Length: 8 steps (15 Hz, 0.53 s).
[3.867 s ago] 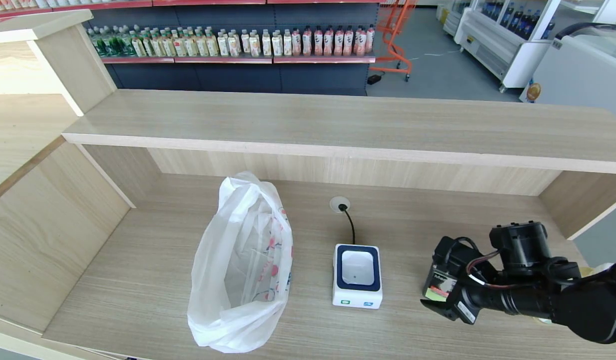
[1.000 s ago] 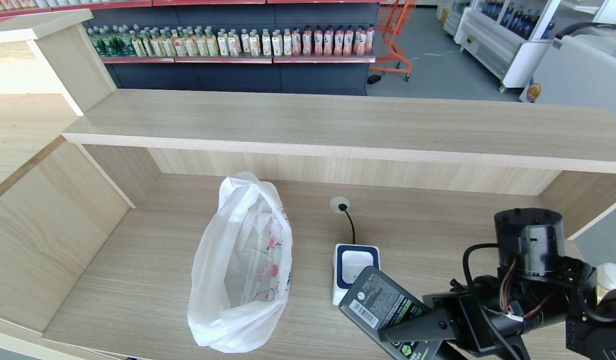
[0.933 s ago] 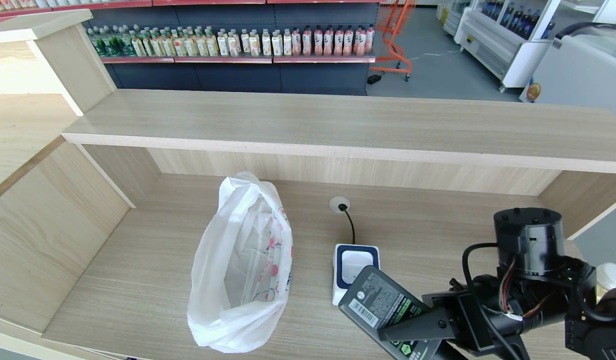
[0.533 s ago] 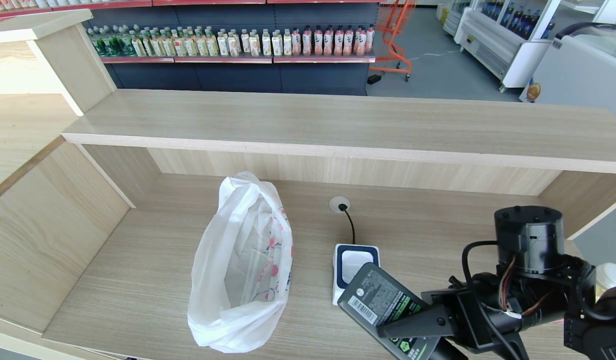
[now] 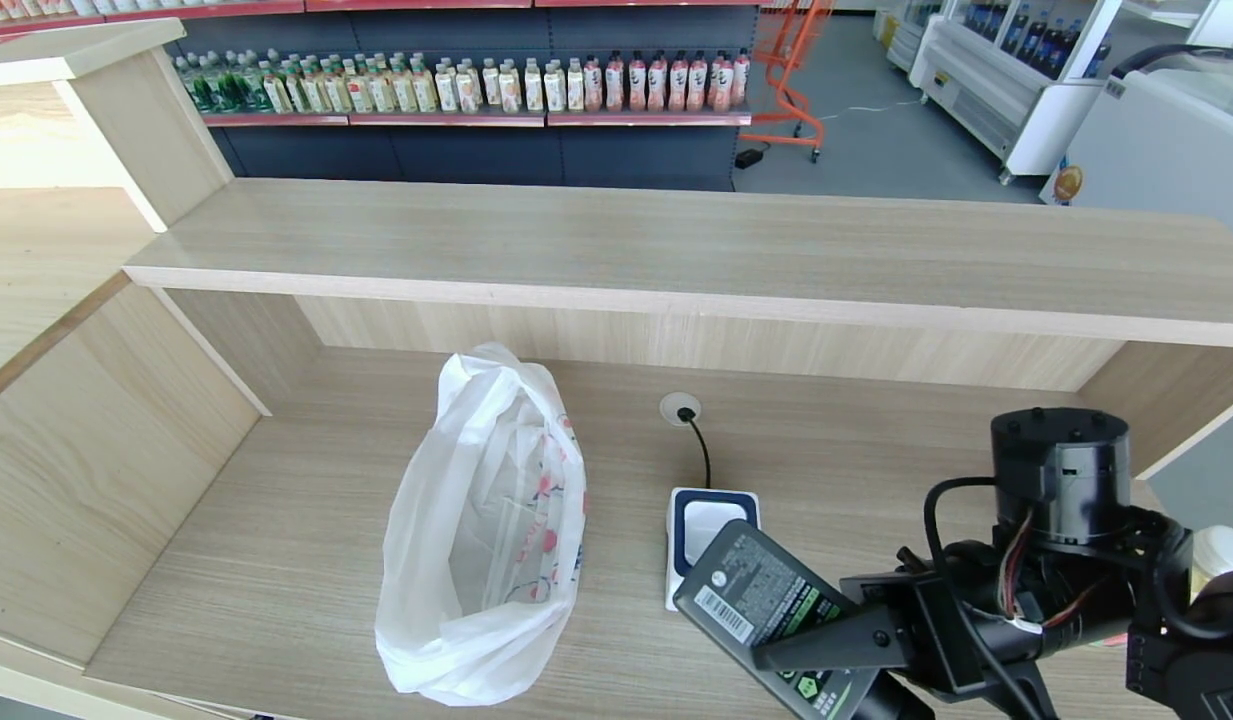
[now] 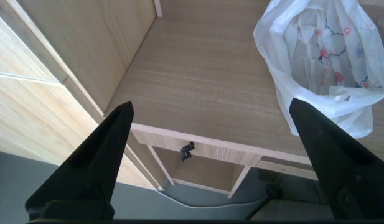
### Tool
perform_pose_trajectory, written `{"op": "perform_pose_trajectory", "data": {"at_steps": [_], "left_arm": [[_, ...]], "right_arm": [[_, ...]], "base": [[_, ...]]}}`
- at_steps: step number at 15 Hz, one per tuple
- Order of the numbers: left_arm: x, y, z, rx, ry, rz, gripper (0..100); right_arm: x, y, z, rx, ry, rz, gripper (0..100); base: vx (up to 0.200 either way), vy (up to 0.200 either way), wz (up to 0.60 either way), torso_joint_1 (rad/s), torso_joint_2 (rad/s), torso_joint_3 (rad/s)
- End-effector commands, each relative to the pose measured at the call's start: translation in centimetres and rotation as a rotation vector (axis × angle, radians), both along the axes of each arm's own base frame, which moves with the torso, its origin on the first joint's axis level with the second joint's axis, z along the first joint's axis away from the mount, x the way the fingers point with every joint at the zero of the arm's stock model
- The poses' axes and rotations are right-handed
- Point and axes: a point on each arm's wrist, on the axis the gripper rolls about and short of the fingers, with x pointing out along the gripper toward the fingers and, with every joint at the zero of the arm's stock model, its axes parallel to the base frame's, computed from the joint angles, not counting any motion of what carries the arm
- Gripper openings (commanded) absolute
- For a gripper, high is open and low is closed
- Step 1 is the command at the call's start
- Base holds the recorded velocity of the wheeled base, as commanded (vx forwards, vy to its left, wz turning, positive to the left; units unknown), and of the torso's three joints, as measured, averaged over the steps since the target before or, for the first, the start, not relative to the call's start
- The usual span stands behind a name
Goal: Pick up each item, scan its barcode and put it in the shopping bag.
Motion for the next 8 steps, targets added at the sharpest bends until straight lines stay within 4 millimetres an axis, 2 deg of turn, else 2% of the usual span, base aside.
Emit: {"op": "perform_pose_trajectory", "data": {"at_steps": [1, 3, 5, 7, 8], "left_arm": [[0.0, 0.0, 0.0, 0.0, 0.0, 0.001, 100], [0.0, 0.0, 0.0, 0.0, 0.0, 0.001, 100], [0.0, 0.0, 0.0, 0.0, 0.0, 0.001, 100], [0.0, 0.0, 0.0, 0.0, 0.0, 0.001, 100], [0.0, 0.0, 0.0, 0.0, 0.0, 0.001, 100]], "right_arm": [[-0.1, 0.0, 0.1, 0.004, -0.007, 0.002, 0], [-0.2, -0.1, 0.5, 0.008, 0.001, -0.002, 0], [-1.0, -0.5, 2.0, 0.012, 0.201, -0.054, 0], [-2.9, -2.3, 5.2, 0.069, 0.407, -0.242, 0], [-3.5, -3.6, 6.0, 0.118, 0.513, -0.381, 0]], "base": [[0.0, 0.0, 0.0, 0.0, 0.0, 0.0], [0.0, 0.0, 0.0, 0.0, 0.0, 0.0], [0.0, 0.0, 0.0, 0.0, 0.0, 0.0], [0.0, 0.0, 0.0, 0.0, 0.0, 0.0], [0.0, 0.0, 0.0, 0.0, 0.0, 0.0]]}}
